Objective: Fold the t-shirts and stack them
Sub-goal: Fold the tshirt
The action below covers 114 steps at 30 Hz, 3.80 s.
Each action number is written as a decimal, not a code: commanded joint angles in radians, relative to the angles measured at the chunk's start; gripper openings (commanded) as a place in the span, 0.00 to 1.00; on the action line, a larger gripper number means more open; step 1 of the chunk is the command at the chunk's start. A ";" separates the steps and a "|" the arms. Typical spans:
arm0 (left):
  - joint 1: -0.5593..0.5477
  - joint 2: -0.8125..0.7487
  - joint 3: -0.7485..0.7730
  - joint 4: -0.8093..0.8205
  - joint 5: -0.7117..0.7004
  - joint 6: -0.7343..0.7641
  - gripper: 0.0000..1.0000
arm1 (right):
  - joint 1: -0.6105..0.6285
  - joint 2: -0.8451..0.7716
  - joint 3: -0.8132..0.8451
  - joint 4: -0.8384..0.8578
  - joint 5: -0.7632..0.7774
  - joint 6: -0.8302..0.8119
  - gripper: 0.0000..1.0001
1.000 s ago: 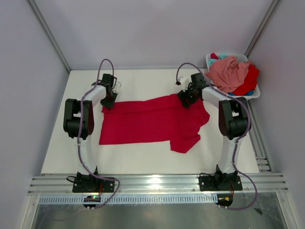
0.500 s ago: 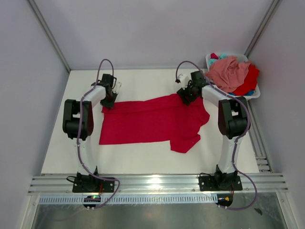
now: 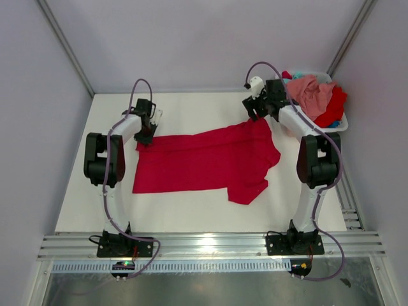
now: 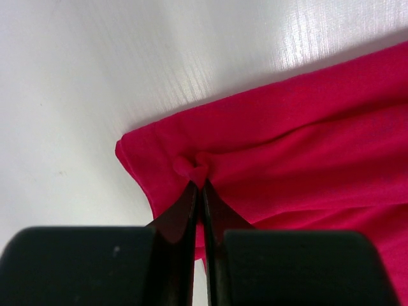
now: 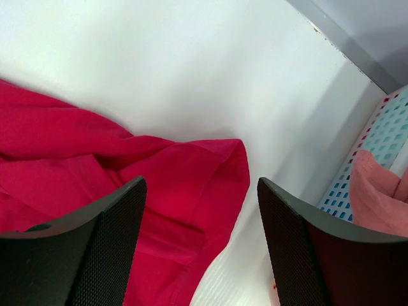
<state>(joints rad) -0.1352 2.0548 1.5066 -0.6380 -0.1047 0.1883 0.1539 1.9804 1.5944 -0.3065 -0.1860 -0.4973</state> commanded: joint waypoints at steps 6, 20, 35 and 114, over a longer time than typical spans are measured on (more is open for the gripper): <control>0.000 -0.030 0.006 0.023 0.000 0.002 0.04 | 0.004 0.040 0.016 -0.023 -0.043 0.023 0.74; 0.000 -0.033 0.009 0.014 0.011 -0.004 0.04 | 0.004 0.115 0.045 -0.134 -0.141 0.013 0.68; 0.000 -0.036 0.020 0.038 0.033 0.003 0.00 | 0.003 0.084 0.004 -0.092 -0.124 0.005 0.03; 0.000 0.007 0.066 0.009 0.039 -0.013 0.00 | 0.012 0.236 0.297 -0.646 -0.510 -0.488 0.80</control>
<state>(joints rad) -0.1352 2.0602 1.5345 -0.6369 -0.0746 0.1871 0.1608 2.2265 1.8553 -0.8818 -0.6559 -0.9321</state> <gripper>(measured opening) 0.008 0.817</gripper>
